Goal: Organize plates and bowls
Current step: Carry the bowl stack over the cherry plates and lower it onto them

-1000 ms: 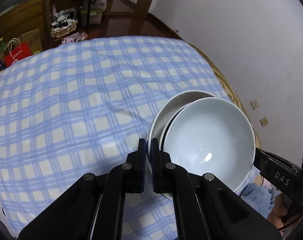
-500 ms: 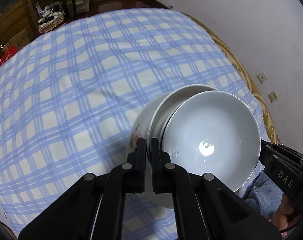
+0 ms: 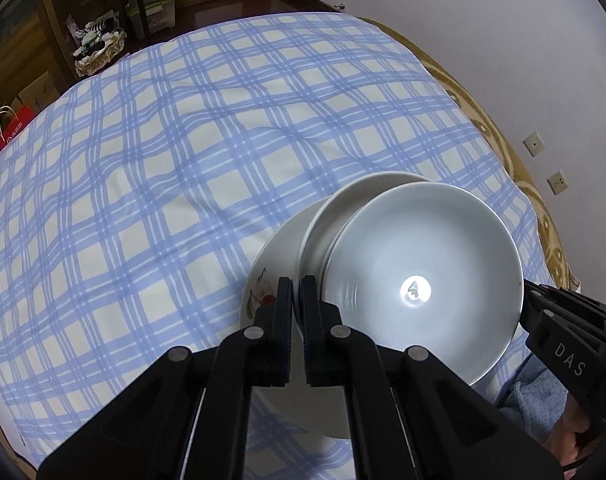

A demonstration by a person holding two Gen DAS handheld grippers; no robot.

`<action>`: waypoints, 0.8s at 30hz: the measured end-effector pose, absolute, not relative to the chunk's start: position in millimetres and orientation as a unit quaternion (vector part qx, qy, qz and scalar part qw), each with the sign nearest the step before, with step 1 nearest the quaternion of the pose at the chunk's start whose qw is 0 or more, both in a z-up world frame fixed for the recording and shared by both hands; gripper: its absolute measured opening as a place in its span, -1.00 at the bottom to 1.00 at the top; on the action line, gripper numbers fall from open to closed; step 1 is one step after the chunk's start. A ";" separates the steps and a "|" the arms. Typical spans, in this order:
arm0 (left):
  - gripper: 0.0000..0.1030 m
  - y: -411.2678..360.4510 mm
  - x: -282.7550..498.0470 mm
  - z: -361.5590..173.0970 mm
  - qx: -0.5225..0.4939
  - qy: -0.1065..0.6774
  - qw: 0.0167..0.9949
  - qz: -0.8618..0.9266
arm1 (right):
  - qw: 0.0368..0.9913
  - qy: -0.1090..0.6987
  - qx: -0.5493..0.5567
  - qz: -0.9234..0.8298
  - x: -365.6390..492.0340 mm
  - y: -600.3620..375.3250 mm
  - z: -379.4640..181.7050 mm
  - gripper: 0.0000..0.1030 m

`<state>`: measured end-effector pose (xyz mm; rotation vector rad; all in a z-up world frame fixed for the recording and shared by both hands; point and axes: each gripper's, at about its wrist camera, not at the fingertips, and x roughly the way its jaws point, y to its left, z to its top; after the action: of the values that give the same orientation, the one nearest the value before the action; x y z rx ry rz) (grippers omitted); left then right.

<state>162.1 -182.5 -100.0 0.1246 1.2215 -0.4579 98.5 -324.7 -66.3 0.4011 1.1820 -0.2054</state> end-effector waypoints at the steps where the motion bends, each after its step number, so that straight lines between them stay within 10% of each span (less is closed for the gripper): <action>1: -0.93 -182.4 162.5 -99.9 0.058 0.569 0.792 -0.212 | 0.807 0.552 0.189 -0.096 98.3 -325.5 -67.0 -0.89; 24: -0.91 -171.1 166.4 -98.1 0.045 0.583 0.776 -0.234 | 0.786 0.574 0.220 -0.068 101.8 -334.9 -72.0 -0.89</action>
<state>166.4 -171.1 -98.1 0.0983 1.2623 -0.5058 101.8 -334.9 -72.0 0.4742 1.2382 -0.1463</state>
